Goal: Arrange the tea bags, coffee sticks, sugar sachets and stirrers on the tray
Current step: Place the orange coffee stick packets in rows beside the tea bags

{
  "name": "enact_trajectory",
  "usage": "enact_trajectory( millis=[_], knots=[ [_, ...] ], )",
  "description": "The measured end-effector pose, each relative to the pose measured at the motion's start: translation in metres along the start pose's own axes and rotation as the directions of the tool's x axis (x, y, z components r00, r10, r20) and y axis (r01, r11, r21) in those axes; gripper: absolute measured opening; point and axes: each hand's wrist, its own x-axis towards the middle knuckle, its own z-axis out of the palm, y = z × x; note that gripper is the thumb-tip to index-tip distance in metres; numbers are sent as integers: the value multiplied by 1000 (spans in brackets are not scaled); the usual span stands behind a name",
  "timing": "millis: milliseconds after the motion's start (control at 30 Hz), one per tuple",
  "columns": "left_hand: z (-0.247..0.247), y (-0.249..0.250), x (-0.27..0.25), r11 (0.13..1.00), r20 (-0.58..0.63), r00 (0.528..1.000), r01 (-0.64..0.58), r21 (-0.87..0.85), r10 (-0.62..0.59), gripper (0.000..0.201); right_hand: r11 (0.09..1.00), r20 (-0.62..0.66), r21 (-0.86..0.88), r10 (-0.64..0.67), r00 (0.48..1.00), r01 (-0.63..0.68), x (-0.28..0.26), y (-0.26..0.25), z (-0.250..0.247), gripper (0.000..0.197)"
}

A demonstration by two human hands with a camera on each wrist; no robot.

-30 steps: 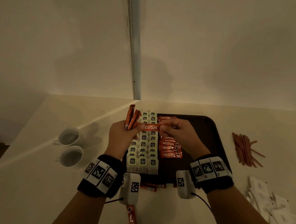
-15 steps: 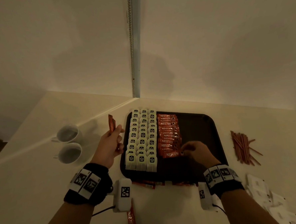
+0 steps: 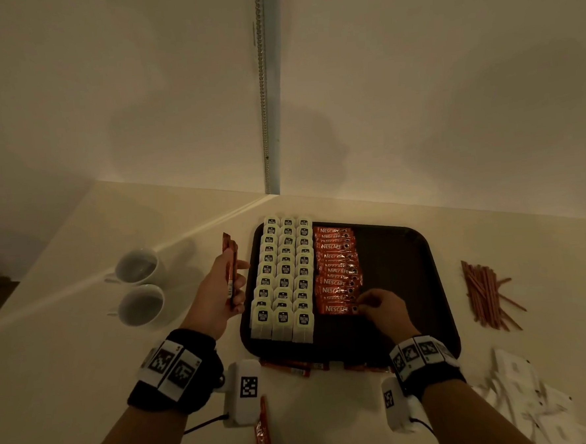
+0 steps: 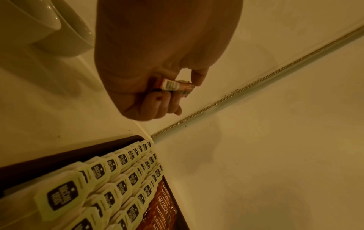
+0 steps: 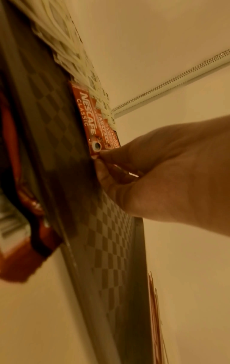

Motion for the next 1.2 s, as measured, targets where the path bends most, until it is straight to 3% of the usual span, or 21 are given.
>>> enact_trajectory(
  millis=[200, 400, 500, 567, 733, 833, 933, 1067, 1200],
  knots=[
    [-1, -2, 4, 1000, 15, 1000, 23, 13, -23, 38, 999, -20, -39, 8, 1000, -9, 1, -2, 3, 13],
    [1, -3, 2, 998, 145, 988, 54, -33, -49, 35, 998, -31, -57, 32, 999, -33, 1, -3, 4, 18],
    [2, -6, 2, 986, 148, 988, -75, 151, 52, 27, 997, -45, -59, 42, 998, -44, 1, -6, 0, 19],
    [4, -5, 4, 926, 155, 980, -169, 337, 123, 24, 998, -68, -54, 17, 998, -21, 0, -14, -3, 18],
    [15, 2, 0, 821, 192, 962, -265, 505, 193, 15, 965, -47, 134, -222, 974, 226, -14, -75, -8, 6],
    [25, 7, -6, 813, 245, 956, -270, 516, 162, 10, 873, 25, 286, -419, 908, 395, -31, -120, -6, 11],
    [32, 11, -12, 834, 288, 952, -243, 495, 106, 10, 807, 20, 369, -504, 864, 462, -39, -146, -3, 13],
    [31, 13, -16, 909, 296, 949, -214, 357, 107, 19, 783, -4, 441, -487, 874, 439, -38, -153, -3, 8],
    [31, 11, -12, 934, 226, 948, -275, 228, 223, 9, 750, 22, 550, -452, 892, 366, -40, -151, -3, 12]
  ],
)
